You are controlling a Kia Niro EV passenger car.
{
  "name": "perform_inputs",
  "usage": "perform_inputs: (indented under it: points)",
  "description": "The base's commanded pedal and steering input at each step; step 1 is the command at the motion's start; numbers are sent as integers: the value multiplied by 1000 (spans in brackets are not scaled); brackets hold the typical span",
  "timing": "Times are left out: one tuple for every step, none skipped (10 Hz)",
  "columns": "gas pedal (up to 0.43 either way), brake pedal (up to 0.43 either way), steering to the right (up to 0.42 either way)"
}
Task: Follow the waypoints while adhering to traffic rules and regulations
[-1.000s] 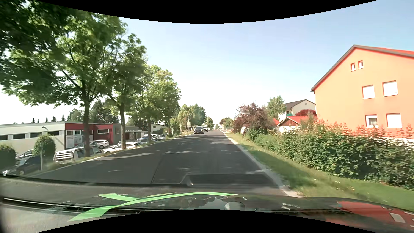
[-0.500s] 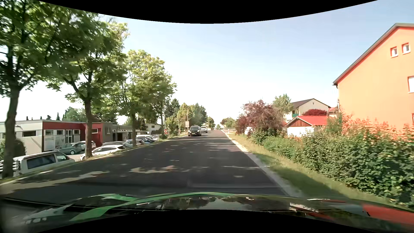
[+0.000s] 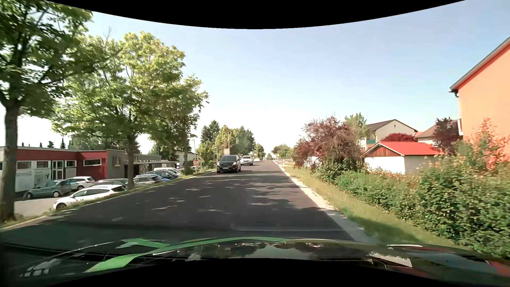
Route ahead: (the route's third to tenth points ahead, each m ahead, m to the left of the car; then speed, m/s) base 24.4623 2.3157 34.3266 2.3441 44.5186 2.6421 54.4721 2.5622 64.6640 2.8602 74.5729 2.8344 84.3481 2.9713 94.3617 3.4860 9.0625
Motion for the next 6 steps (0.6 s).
perform_inputs:
  points:
    - [138,0,-5]
    - [138,0,-5]
    - [150,0,-5]
    - [150,0,-5]
    - [157,0,-6]
    - [157,0,-5]
